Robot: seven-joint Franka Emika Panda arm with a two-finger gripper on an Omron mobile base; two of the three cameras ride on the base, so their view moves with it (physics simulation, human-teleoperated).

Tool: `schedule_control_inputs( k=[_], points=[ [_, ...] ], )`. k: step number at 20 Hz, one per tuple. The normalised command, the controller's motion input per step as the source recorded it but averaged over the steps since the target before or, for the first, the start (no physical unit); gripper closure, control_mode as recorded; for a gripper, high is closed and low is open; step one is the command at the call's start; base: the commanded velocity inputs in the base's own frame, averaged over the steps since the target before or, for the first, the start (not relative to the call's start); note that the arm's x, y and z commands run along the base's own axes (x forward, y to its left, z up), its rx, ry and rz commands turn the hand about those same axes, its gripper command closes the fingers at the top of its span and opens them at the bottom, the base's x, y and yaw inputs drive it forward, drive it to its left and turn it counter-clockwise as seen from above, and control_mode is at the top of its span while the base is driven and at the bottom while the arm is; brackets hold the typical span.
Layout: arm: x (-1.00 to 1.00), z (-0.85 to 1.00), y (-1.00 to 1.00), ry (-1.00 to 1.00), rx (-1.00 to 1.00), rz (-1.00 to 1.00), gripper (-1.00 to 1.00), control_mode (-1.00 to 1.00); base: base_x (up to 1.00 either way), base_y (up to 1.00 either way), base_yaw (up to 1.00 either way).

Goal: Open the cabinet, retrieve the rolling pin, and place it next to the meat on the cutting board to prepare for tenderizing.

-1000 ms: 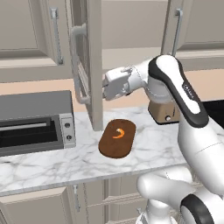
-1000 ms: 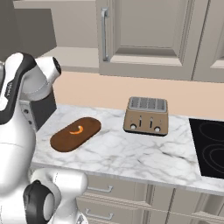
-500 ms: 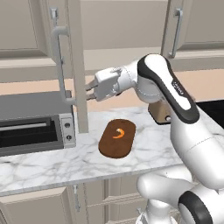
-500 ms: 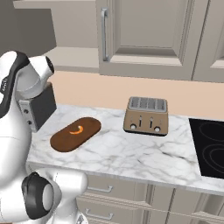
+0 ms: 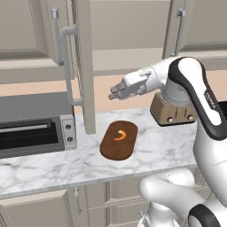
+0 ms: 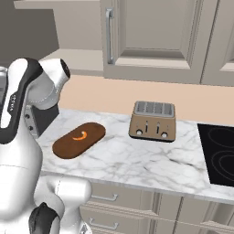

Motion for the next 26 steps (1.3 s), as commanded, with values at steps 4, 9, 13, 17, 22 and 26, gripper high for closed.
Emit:
schedule_control_inputs(
  k=[4,9,13,17,22,26],
  points=[
    [-0.24,0.27,-0.86,-0.17,-0.01,-0.10,-1.00,-1.00,0.00,0.00,0.00],
    [-0.11,0.32,-0.98,-0.13,-0.03,-0.13,-1.00,-1.00,0.00,0.00,0.00],
    [-0.01,0.40,-0.99,-0.11,-0.06,-0.16,-1.00,-1.00,0.00,0.00,0.00],
    [-0.01,0.41,-0.95,-0.08,-0.11,-0.20,-1.00,-1.00,0.00,0.00,0.00],
    [0.00,0.43,-0.85,-0.07,-0.15,-0.21,-1.00,-1.00,0.00,0.00,0.00],
    [0.00,0.43,-0.79,-0.08,-0.18,-0.20,-1.00,-1.00,0.00,0.00,0.00]
  ],
)
